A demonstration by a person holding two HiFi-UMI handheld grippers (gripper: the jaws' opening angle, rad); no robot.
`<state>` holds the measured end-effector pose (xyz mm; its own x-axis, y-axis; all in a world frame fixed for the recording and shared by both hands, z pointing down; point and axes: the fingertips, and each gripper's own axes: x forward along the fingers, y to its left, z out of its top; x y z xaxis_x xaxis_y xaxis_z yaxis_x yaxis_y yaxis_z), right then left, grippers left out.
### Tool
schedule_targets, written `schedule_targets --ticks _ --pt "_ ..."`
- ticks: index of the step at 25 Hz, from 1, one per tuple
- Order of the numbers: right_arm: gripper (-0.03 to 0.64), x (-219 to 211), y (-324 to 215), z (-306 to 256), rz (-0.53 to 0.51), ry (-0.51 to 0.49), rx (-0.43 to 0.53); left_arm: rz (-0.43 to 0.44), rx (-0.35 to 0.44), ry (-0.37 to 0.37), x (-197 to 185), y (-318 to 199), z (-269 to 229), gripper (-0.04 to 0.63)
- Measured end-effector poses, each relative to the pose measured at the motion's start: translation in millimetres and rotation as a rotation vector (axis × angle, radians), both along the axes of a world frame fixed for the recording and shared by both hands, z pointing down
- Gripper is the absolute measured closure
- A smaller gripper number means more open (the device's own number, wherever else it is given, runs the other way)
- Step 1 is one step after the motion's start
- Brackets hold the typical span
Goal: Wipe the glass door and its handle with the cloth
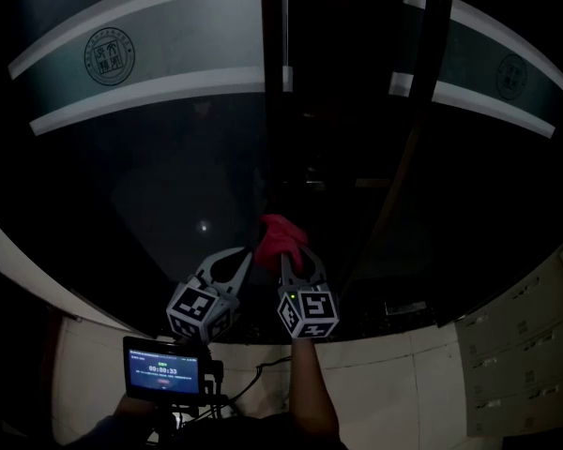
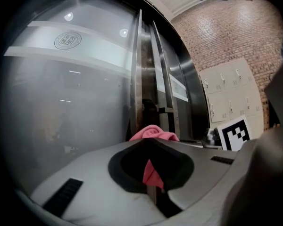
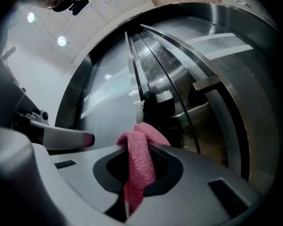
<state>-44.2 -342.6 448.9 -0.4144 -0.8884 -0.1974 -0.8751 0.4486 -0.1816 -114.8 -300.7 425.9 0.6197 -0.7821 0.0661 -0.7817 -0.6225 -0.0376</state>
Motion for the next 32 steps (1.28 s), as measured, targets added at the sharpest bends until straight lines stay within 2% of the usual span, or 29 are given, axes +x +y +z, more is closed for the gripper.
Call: schedule_targets --ticks 7,13,17,27,32 --pt "0.588 -26.8 1.9 46.1 -0.068 0.041 -0.123 0.01 -0.008 -0.001 0.2 5.4 3.9 0.581" --pt "0.588 -21.5 4.8 39.0 -0.066 0.04 -0.123 0.003 -0.004 0.001 4.9 8.2 3.1 0.581" --pt "0.588 -12.1 18.1 22.1 -0.083 0.042 -0.085 -0.005 -0.003 0.004 16.6 11.1 1.2 0.581" --pt "0.588 26.4 56.8 -61.5 -0.132 0.062 0.106 -0.065 0.024 0.035 46.4 23.7 -10.7 0.581" --pt "0.588 28.1 86.1 -71.4 -0.136 0.092 0.141 -0.06 0.039 0.061 48.3 43.5 -16.3 0.581"
